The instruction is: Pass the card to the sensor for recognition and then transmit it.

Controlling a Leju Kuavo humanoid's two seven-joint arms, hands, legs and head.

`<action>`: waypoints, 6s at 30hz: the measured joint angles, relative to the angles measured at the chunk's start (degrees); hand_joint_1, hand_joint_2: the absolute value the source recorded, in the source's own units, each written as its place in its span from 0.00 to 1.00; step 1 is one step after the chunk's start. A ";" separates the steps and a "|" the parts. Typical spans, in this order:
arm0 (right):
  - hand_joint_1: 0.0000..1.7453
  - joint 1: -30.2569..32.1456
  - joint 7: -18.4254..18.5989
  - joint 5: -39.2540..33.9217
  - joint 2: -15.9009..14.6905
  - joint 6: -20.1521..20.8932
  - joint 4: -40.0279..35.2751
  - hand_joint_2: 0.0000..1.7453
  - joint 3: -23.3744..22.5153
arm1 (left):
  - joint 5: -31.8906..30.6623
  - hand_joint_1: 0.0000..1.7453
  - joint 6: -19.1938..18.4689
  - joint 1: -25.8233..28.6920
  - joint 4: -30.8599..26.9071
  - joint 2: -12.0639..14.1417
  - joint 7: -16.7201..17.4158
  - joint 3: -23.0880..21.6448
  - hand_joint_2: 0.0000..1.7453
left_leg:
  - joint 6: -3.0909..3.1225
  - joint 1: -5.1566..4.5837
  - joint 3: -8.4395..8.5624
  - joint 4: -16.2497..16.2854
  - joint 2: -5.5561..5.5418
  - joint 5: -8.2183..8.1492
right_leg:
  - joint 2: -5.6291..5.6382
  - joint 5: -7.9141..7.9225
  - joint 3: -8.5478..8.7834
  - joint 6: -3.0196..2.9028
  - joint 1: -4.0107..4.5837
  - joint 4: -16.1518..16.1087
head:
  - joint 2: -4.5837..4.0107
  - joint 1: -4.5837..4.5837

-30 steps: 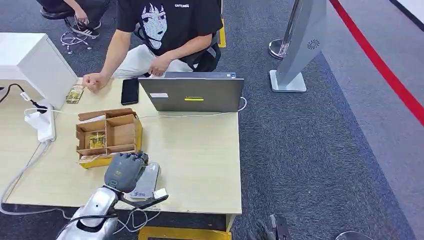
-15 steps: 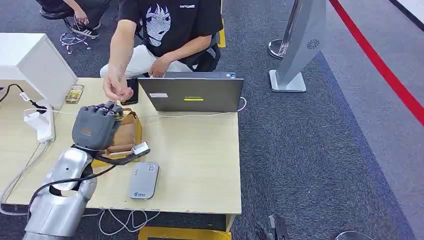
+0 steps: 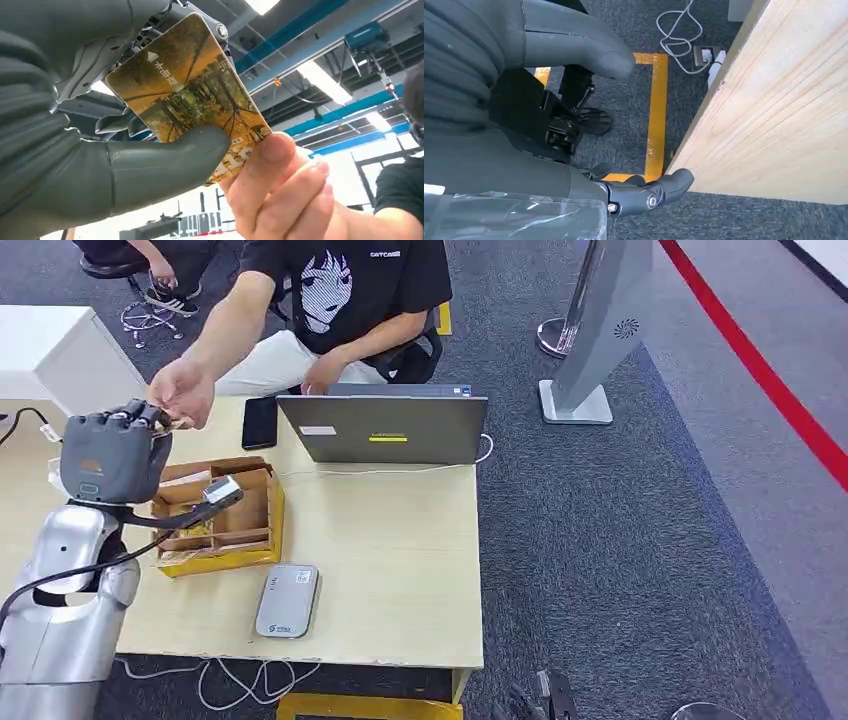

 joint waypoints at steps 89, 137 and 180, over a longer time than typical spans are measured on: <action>0.00 -0.29 -2.10 3.45 0.50 2.01 0.33 1.00 -6.82 | -0.53 0.00 12.54 18.30 18.58 -1.95 -4.72 16.57 1.00 | -0.07 0.02 -0.07 -0.02 -0.02 -0.07 | -0.04 -0.12 -0.07 0.04 0.02 -0.01 | 0.00 0.00; 0.00 -1.28 -1.84 2.21 0.48 1.70 1.64 1.00 -5.44 | 0.00 1.00 11.28 11.82 26.10 -0.57 -5.49 15.89 1.00 | -0.07 0.03 -0.07 -0.02 0.02 -0.07 | 0.01 -0.11 -0.09 0.03 0.03 0.00 | 0.00 0.02; 0.00 -1.73 -1.51 1.29 0.46 0.94 2.43 1.00 -4.04 | 2.32 1.00 -1.64 -5.37 7.41 0.52 -3.43 7.78 1.00 | -0.10 0.05 -0.07 0.00 0.06 -0.02 | 0.08 -0.01 -0.14 -0.03 0.04 0.02 | 0.00 0.00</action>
